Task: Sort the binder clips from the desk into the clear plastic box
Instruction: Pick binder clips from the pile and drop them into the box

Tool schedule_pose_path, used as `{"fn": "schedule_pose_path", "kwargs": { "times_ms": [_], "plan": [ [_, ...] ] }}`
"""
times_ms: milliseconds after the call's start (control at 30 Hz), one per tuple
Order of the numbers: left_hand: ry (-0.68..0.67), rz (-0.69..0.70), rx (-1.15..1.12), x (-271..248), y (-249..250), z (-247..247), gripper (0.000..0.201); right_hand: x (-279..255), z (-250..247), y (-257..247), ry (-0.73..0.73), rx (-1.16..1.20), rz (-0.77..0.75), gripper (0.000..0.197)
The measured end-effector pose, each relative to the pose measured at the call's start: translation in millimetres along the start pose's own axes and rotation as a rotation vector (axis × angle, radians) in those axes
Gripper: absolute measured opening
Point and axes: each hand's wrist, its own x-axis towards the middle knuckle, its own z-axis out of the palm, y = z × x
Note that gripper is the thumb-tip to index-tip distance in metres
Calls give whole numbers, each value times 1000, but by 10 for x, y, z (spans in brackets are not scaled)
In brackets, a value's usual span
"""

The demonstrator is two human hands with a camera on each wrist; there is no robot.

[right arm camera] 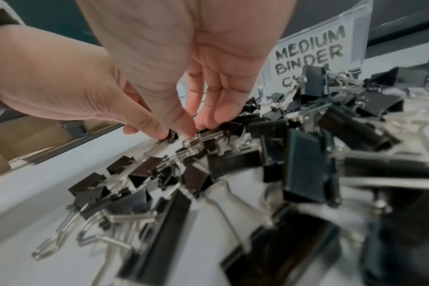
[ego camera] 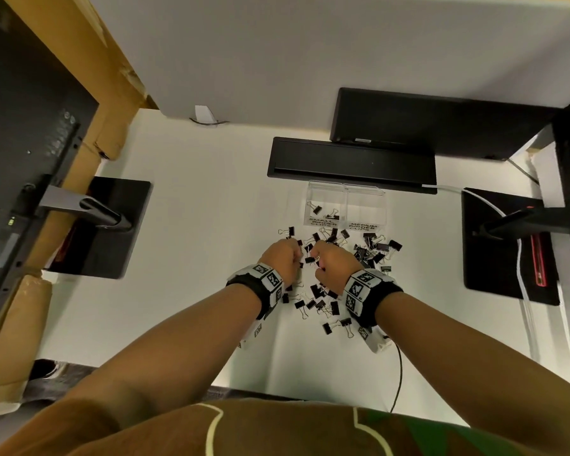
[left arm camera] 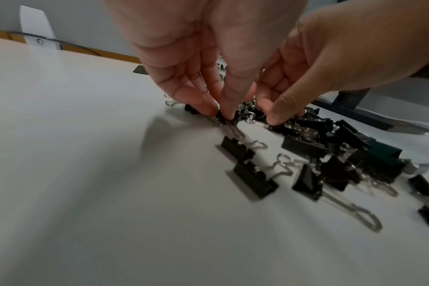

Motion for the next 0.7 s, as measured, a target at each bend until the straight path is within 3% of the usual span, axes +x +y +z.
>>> {"fn": "schedule_pose_path", "kwargs": {
  "times_ms": [100,433,533,700],
  "plan": [
    [39,58,5,-27,-34,48,19,23,12,5,17,-61,-62,31],
    [9,141,146,2,-84,146,21,109,65,-57,13,-218,-14,27],
    [93,93,-21,-30,-92,95,20,91,96,-37,45,-154,-21,20],
    [275,-89,-313,14,-165,-61,16,83,105,-101,115,-67,-75,27]
  ]
}}
